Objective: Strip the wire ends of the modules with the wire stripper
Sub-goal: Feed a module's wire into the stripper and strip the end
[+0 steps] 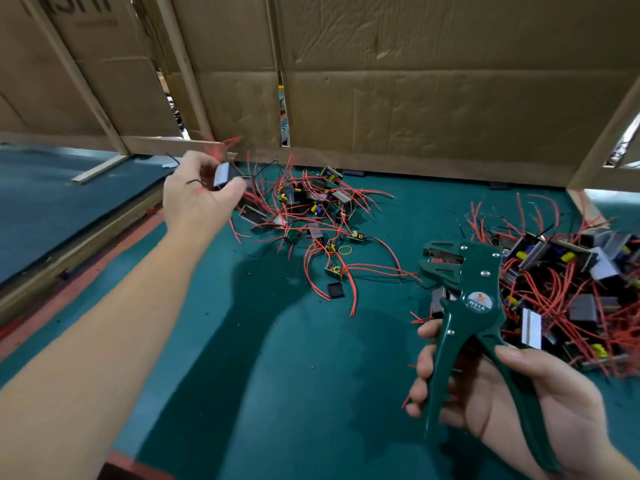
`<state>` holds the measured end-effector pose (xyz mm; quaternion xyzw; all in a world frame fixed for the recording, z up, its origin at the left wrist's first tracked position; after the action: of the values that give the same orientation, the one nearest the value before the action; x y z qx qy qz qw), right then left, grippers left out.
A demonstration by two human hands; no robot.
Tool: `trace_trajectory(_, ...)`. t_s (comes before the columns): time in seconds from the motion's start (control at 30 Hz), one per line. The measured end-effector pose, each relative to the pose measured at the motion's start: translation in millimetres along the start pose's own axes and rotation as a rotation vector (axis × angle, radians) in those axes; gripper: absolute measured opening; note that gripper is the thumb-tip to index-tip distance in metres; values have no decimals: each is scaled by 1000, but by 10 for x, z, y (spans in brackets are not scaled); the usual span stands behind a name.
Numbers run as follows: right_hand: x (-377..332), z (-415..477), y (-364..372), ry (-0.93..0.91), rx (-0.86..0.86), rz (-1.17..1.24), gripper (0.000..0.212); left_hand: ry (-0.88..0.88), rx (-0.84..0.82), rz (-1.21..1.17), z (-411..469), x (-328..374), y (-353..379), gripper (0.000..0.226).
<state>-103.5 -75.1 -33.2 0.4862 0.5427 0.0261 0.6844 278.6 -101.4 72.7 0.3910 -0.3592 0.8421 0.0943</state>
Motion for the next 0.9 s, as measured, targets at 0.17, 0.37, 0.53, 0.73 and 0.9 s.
trace_trajectory(0.17, -36, 28, 307, -11, -377, 306, 49, 236, -336, -99, -639, 401, 268, 28)
trace_trajectory(0.37, -85, 27, 295, -29, -315, 130, 63, 251, -604, 129, -1017, 422, 605, 28)
trace_trajectory(0.53, -65, -4, 270, -14, -276, 110, 70, 282, -480, 231, -1037, 657, 511, 26)
trace_trajectory(0.73, -153, -21, 298, -37, -286, 110, 67, 503, -319, 175, -1152, 1161, 336, 26)
trace_trajectory(0.9, -223, -43, 337, -50, -360, 199, 62, 351, -585, -540, -1204, 1390, 572, 19)
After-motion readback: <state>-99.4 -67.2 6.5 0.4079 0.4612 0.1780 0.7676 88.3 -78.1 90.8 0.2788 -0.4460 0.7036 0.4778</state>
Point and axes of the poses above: each hand's wrist, its own z-axis towards the middle knuckle, its own y-axis out of the palm, x = y × z, the point moved 7 cm from there along z, towards the middle knuckle, and after that the axes turned 13 degrees about -x, right-handed, at the moved point
